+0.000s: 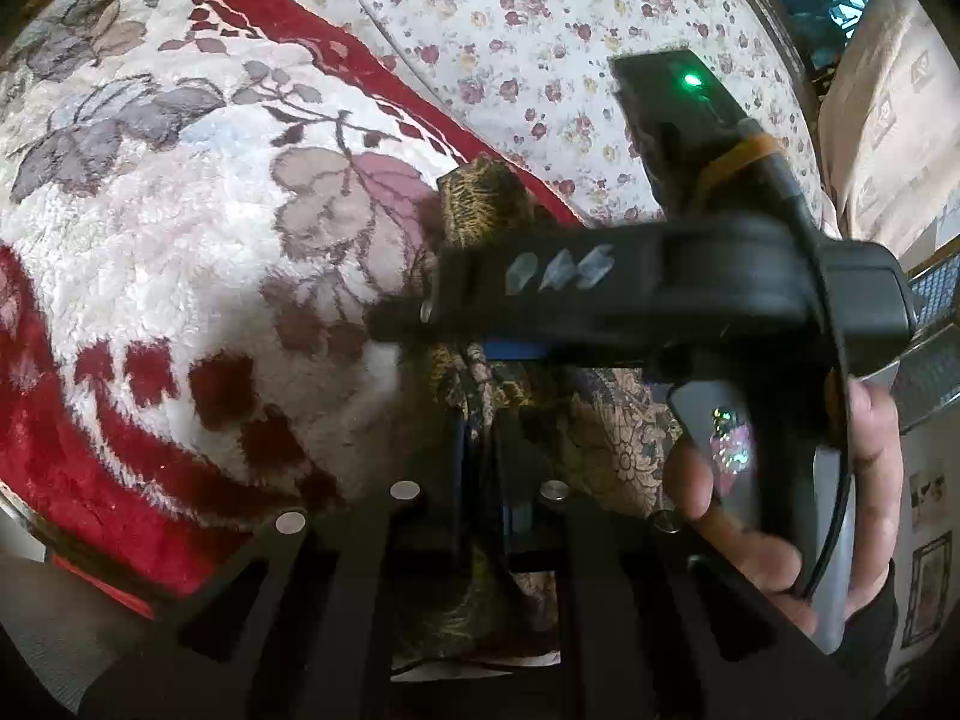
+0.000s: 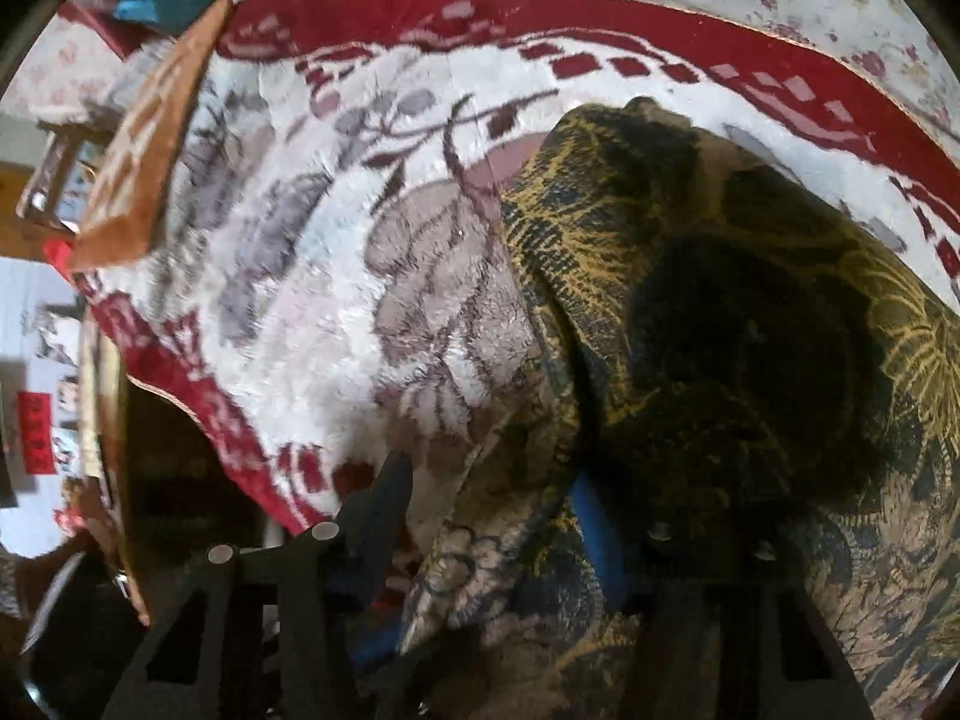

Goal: Fold small clothes

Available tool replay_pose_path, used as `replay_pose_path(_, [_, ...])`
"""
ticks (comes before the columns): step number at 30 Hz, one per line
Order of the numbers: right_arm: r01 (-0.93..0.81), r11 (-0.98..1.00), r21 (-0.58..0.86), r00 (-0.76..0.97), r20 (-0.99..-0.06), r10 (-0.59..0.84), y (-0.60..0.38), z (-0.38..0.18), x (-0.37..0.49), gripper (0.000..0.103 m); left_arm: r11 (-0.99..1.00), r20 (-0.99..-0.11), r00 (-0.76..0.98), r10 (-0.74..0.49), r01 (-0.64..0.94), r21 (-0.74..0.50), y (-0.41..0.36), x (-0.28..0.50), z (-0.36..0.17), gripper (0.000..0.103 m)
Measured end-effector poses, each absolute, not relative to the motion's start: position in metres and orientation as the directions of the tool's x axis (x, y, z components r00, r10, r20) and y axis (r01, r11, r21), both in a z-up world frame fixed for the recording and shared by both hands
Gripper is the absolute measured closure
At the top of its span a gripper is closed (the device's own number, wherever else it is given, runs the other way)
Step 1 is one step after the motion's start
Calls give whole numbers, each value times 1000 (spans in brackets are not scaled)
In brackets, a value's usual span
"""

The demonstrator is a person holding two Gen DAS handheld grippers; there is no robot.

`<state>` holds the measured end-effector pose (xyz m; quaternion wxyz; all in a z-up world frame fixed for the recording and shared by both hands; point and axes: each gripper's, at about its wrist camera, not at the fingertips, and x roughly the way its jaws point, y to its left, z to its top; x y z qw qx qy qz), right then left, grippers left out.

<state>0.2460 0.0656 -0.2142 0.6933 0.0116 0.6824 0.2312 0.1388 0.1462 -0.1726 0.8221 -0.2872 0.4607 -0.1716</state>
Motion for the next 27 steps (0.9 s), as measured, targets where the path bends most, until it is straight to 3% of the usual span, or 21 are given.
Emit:
replay_pose_path(4, [-321, 905, 279, -14, -957, 290, 60, -215, 244, 87, 774, -640, 526, -560, 55, -631, 141, 139, -166, 96])
replay_pose_path(6, [-288, 894, 342, 1, -934, 357, 43, -209, 243, 90, 785, -627, 550, -552, 90, -613, 136, 134, -157, 96])
replay_pose_path(16, [-232, 745, 626, 200, -719, 666, -60, -140, 204, 91, 795, -583, 560, -589, 273, -542, 83, 103, -89, 96])
replay_pose_path(27, [-160, 578, 800, 368, -495, 787, -211, -124, 156, 91, 799, -626, 502, -596, 450, -399, -39, 81, -54, 96])
